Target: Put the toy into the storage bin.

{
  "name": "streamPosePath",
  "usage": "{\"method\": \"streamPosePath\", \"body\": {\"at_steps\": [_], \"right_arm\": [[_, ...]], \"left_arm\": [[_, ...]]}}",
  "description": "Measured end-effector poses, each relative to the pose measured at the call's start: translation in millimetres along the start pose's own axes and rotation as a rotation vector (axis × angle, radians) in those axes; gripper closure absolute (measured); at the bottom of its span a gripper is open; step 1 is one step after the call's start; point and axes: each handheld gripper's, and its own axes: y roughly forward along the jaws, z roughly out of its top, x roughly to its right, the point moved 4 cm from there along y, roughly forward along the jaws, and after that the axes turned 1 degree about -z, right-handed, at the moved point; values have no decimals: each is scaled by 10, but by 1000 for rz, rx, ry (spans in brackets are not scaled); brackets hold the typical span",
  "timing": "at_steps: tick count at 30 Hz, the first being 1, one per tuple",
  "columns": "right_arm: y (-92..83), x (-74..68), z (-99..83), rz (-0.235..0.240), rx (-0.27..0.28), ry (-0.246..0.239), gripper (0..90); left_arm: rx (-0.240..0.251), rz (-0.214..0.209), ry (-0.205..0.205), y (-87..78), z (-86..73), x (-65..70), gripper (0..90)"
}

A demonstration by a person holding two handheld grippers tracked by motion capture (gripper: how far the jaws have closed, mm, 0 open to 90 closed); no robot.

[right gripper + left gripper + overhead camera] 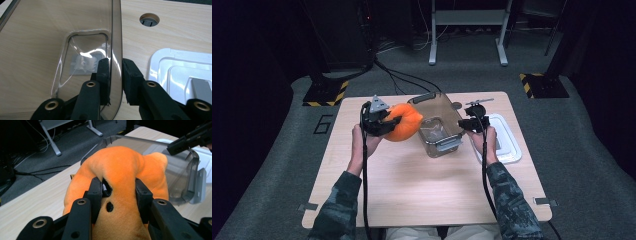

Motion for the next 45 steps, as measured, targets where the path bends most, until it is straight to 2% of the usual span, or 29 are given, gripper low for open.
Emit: {"method": "streamPosePath", "body": {"at_steps": [1, 11, 22, 30, 39, 45], "right_arm": [[0, 0, 0, 0, 0, -1, 766], [0, 1, 0, 0, 0, -5, 767], [-2, 1, -5, 2, 1, -5, 767], [-12, -5, -18, 3, 4, -4, 767], [-23, -13, -32, 5, 4, -5, 769], [-24, -18, -33, 0, 4, -5, 770]], "left_arm": [[-3, 3, 12, 12, 30, -11, 657], [-3, 15, 21, 179, 234, -85, 656], [3, 17, 17, 355, 347, -119, 655], [-6, 16, 36, 484, 428, -127, 654], [14, 29, 63, 617, 539, -115, 654], [16, 19, 62, 750, 584, -104, 653]]}}
